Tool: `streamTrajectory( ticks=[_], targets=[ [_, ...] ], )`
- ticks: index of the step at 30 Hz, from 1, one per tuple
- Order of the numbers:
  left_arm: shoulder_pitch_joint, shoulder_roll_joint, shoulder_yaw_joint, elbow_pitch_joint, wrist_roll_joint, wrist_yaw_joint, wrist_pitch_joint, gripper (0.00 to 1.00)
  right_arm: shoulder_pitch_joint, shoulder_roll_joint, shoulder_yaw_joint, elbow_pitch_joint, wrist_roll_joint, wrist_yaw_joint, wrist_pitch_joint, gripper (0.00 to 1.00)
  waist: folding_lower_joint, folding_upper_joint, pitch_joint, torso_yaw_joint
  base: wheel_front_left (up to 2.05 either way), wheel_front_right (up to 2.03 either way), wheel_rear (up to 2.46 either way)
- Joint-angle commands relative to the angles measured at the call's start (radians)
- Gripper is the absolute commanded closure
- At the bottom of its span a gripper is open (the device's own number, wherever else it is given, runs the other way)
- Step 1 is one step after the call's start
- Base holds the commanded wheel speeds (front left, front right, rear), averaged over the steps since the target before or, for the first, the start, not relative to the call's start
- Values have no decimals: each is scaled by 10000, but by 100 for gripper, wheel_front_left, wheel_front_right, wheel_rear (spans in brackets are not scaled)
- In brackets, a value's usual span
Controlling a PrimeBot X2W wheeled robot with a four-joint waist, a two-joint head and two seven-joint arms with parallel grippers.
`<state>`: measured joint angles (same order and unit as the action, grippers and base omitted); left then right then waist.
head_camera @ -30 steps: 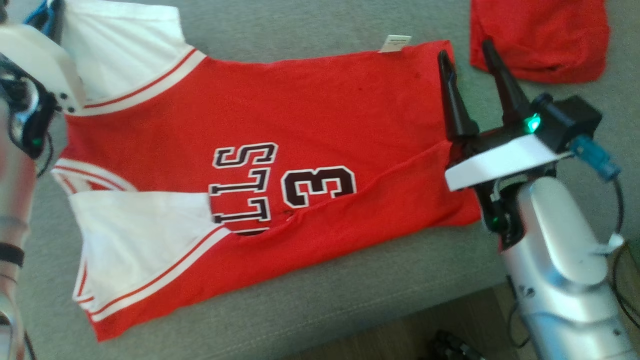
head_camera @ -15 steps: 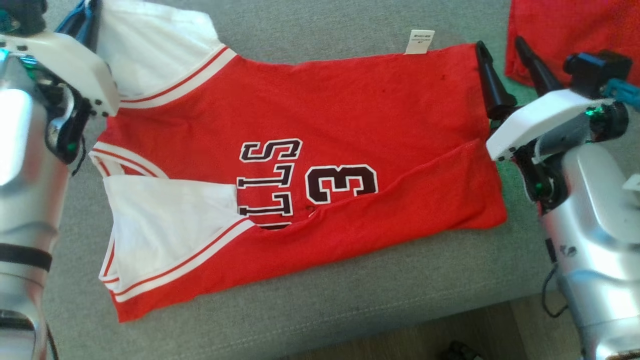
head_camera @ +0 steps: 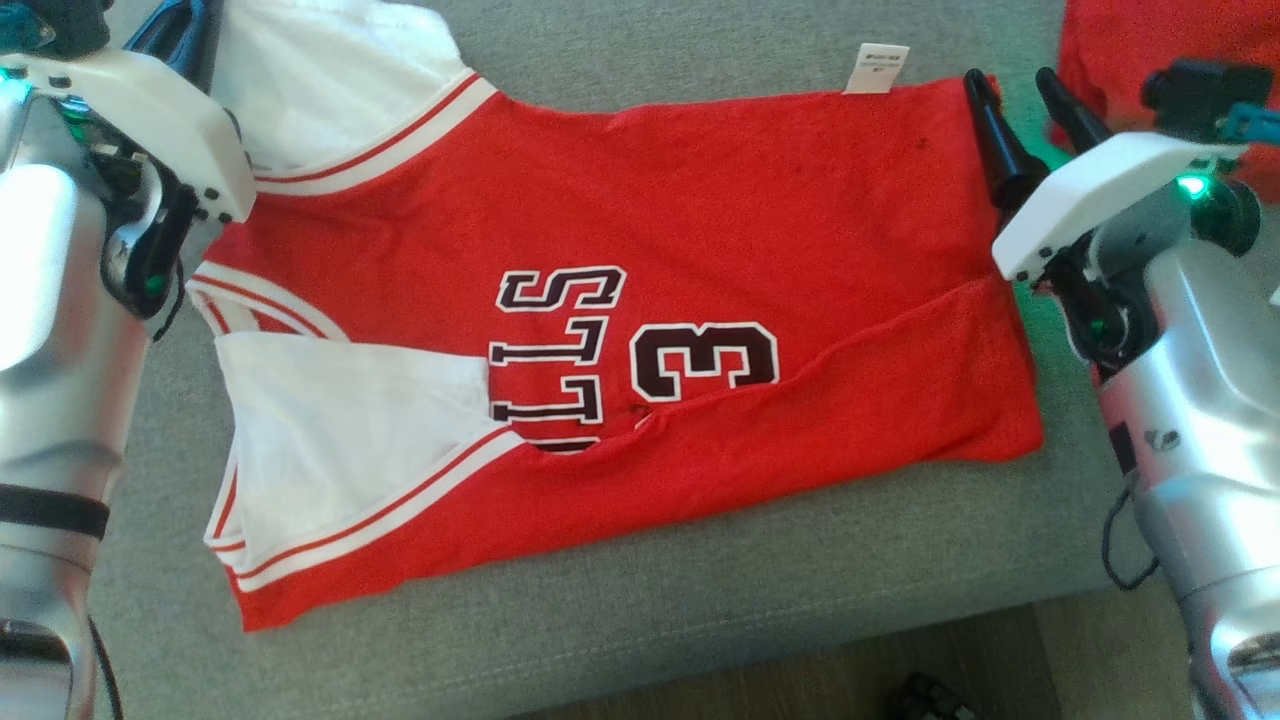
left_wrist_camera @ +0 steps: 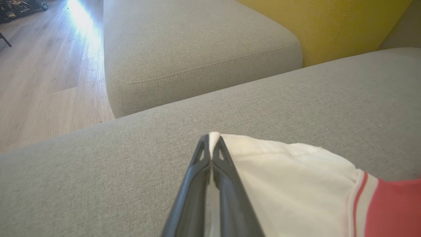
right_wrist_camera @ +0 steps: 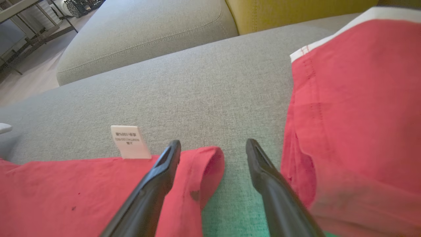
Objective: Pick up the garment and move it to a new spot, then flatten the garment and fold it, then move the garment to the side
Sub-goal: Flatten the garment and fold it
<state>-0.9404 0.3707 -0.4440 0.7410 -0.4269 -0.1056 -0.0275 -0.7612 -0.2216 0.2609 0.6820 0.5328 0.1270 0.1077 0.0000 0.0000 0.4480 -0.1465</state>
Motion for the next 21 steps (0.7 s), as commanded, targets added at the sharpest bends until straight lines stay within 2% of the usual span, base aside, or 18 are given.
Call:
streamTrajectory(
  ticks=[1, 9, 14, 15, 16, 17, 21],
  targets=[
    [-299, 443, 251, -357, -85, 57, 39, 100, -253, -62, 160, -155, 169, 37, 41, 0, 0, 0, 59, 57, 0, 0, 0],
    [-335, 379, 136, -546, -135, 82, 69, 100, -839, -198, 601, 930, 839, 37, 396, 0, 0, 0, 220, 288, 0, 0, 0],
    [-382, 347, 104, -645, -187, 108, 60, 100, -1097, -242, 945, 1619, 810, 37, 585, 0, 0, 0, 312, 377, 0, 0, 0],
    [-381, 343, 96, -656, -196, 114, 53, 100, -1106, -190, 1029, 1666, 918, 37, 669, 27, 0, 0, 316, 391, 0, 0, 0],
    [-373, 336, 88, -660, -204, 124, 45, 100, -1102, -181, 1143, 1703, 993, 37, 772, 78, 0, 0, 311, 403, 0, 0, 0],
    [-362, 330, 82, -657, -214, 138, 38, 100, -1095, -224, 1258, 1756, 1022, 37, 871, 100, 0, 0, 302, 415, 0, 0, 0],
    [-341, 361, 89, -607, -261, 173, -20, 100, -1225, -481, 1599, 1740, 992, 37, 793, 100, 0, 0, 280, 446, 0, 0, 0]
  ],
)
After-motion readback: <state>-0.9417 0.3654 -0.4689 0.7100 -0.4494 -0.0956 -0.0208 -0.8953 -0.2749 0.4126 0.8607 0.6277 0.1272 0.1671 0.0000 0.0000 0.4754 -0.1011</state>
